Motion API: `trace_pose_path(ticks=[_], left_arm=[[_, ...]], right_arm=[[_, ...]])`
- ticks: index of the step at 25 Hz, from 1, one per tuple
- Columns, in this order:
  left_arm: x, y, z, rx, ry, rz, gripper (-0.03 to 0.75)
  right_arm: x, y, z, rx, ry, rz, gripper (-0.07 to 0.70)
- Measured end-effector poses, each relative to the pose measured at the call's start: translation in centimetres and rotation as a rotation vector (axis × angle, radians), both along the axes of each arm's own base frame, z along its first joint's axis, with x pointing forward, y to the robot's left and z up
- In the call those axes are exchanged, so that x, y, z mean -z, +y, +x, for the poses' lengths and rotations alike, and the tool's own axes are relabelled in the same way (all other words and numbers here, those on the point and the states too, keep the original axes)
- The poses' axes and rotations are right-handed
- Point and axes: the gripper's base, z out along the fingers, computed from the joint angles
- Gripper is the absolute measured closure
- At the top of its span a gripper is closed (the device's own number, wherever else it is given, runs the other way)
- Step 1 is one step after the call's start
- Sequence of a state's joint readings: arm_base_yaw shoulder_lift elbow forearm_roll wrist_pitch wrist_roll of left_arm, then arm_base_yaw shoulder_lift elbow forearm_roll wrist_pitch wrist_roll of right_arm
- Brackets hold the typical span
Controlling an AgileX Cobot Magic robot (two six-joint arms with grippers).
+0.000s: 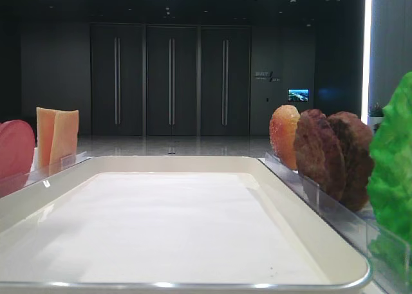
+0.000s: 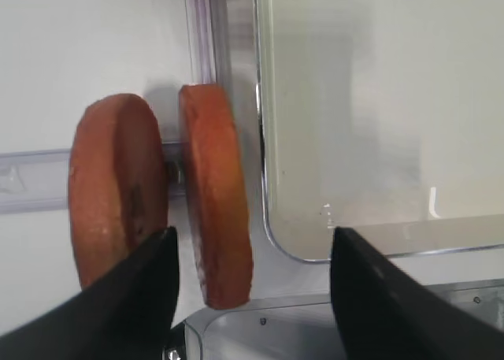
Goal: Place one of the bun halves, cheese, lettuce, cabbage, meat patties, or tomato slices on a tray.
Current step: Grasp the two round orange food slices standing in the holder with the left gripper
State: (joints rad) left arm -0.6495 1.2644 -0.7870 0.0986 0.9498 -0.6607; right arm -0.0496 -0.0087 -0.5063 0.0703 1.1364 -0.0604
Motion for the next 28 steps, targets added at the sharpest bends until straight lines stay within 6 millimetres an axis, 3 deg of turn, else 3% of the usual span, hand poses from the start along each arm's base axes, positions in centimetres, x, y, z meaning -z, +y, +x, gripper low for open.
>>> trace_pose_path(ticks=[28], left_arm=[[3.5,-0.8,1.8,-0.019,0.077,0.123,0.253]], right_arm=[[0.0,0.0,0.0,0.0,0.0,0.0,0.342]])
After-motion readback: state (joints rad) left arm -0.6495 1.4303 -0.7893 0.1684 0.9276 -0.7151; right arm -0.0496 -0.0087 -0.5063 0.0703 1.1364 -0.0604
